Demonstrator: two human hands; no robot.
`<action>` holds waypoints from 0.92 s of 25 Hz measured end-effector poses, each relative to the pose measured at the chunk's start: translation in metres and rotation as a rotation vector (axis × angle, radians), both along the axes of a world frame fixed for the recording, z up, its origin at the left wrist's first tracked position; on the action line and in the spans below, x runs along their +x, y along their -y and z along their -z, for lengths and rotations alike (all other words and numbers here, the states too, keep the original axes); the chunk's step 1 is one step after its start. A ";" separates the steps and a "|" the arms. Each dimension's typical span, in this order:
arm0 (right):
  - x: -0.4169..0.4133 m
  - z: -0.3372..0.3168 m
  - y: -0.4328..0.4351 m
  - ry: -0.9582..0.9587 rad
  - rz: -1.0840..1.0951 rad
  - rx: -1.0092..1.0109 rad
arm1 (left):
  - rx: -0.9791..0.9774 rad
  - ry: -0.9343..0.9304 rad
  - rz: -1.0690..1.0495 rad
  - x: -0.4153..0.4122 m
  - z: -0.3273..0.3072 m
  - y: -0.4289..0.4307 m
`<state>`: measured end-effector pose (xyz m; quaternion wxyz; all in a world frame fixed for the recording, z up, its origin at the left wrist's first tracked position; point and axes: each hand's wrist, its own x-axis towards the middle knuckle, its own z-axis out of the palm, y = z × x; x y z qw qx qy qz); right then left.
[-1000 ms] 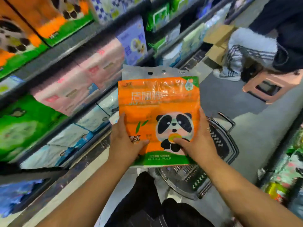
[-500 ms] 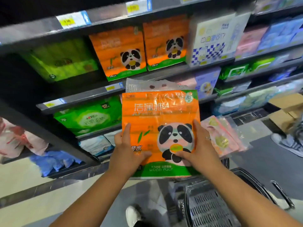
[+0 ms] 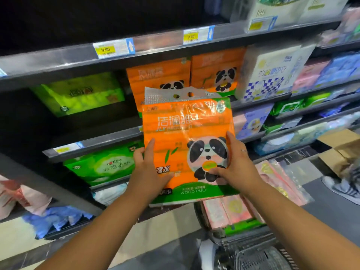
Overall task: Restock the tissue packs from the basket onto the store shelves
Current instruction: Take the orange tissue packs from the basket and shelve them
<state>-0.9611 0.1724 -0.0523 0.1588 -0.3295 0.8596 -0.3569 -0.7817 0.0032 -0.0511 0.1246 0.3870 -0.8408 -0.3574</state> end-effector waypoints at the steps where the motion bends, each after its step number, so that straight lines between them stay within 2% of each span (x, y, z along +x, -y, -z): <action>1: -0.004 -0.001 0.007 -0.006 0.008 0.014 | 0.016 -0.018 0.009 -0.006 0.000 0.010; 7: -0.047 -0.001 0.048 -0.065 -0.003 0.010 | 0.034 -0.062 0.038 -0.051 0.003 0.054; 17: -0.176 -0.012 0.124 -0.166 -0.063 -0.114 | -0.197 -0.097 -0.028 -0.161 -0.010 0.111; 23: -0.209 -0.005 0.155 -0.182 -0.072 -0.177 | -0.352 -0.146 -0.039 -0.186 0.005 0.123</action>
